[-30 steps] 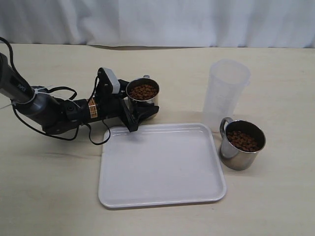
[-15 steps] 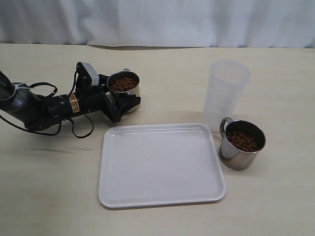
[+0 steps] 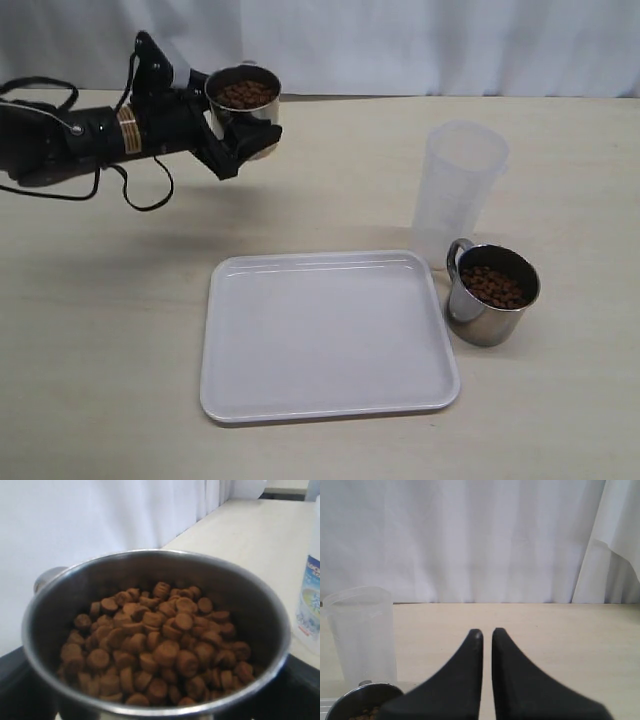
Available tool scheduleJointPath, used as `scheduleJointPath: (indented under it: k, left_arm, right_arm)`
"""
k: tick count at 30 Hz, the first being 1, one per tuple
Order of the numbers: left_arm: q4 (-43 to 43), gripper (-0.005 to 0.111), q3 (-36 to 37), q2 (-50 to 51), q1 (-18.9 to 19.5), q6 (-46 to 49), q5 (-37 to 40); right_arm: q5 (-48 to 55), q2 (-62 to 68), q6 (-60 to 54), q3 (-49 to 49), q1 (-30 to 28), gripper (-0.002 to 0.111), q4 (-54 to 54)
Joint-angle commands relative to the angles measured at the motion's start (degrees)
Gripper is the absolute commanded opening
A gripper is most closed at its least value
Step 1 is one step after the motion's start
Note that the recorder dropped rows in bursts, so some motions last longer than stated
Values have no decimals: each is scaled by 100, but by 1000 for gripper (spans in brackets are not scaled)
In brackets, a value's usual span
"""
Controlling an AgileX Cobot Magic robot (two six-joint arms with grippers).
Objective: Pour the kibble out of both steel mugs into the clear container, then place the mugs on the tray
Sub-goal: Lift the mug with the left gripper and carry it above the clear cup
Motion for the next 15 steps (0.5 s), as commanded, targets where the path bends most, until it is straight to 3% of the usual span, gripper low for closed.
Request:
scheduleJointPath:
  k: [1, 5, 10, 15]
  left_arm:
    - [31, 0, -29, -717, -379, -97, 1041]
    - [16, 0, -29, -950, -685, -86, 1331]
    - [-56, 0, -414, -1094, -1669, -109, 2869]
    - [-53, 0, -772, -1103, -2232, -193, 3343]
  right_arm:
    - [-7, -23, 8, 24, 18, 5, 11]
    - [-7, -23, 8, 24, 18, 5, 11]
    - [-7, -23, 8, 24, 18, 5, 11]
    - [-7, -23, 8, 24, 18, 5, 11]
